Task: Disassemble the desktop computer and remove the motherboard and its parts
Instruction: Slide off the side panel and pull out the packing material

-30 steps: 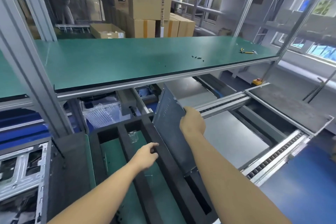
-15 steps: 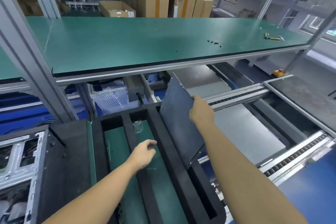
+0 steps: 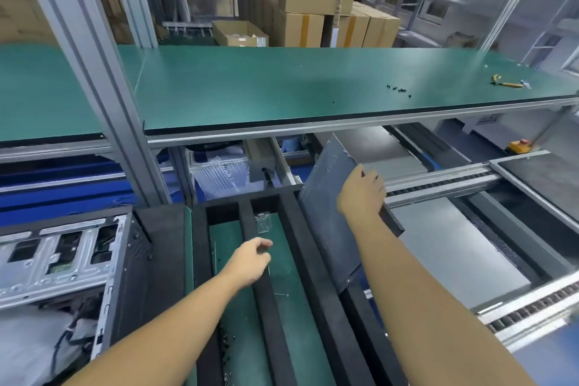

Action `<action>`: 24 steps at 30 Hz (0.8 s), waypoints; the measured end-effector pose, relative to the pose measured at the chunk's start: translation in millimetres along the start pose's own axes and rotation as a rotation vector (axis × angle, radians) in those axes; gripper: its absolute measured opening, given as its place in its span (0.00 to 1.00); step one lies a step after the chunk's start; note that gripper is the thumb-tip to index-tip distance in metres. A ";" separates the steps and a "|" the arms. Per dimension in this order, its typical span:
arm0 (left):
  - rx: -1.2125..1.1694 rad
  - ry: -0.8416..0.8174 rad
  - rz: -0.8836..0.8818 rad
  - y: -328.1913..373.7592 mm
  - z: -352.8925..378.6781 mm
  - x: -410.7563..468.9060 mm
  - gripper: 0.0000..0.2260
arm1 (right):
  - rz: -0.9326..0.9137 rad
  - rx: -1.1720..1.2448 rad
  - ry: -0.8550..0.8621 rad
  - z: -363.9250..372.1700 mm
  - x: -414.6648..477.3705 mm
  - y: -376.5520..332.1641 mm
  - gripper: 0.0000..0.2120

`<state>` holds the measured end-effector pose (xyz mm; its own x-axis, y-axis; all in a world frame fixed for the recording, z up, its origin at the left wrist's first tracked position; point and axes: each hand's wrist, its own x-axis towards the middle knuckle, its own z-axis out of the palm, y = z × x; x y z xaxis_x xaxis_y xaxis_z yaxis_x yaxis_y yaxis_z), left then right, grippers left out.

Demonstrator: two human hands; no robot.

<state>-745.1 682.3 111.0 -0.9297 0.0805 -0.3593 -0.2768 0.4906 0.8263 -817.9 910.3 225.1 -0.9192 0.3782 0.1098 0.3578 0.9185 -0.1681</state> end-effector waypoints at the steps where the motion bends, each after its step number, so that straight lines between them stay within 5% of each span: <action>1: -0.012 0.028 0.004 2.0 -6.1 -4.0 0.14 | -0.042 0.048 0.036 0.9 -7.1 -7.7 0.27; 4: -0.054 0.117 0.048 8.7 -25.5 -15.6 0.11 | -0.201 0.284 0.020 0.7 -28.1 -33.6 0.19; 9: -0.254 0.231 0.083 15.1 -60.1 -40.3 0.10 | -0.183 0.719 -0.178 -5.9 -71.7 -72.6 0.13; 18: -0.301 0.404 0.172 -57.6 -163.1 -121.2 0.11 | -0.289 0.792 -0.450 19.7 -182.8 -171.0 0.10; 24: 0.134 0.431 0.134 -140.2 -246.2 -194.8 0.14 | -0.448 0.762 -0.581 34.4 -281.0 -253.5 0.13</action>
<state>-585.0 384.2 171.9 -0.9791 -0.2026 -0.0167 -0.1396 0.6103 0.7798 -656.0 567.3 203.2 -0.9513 -0.2757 -0.1382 -0.0459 0.5695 -0.8207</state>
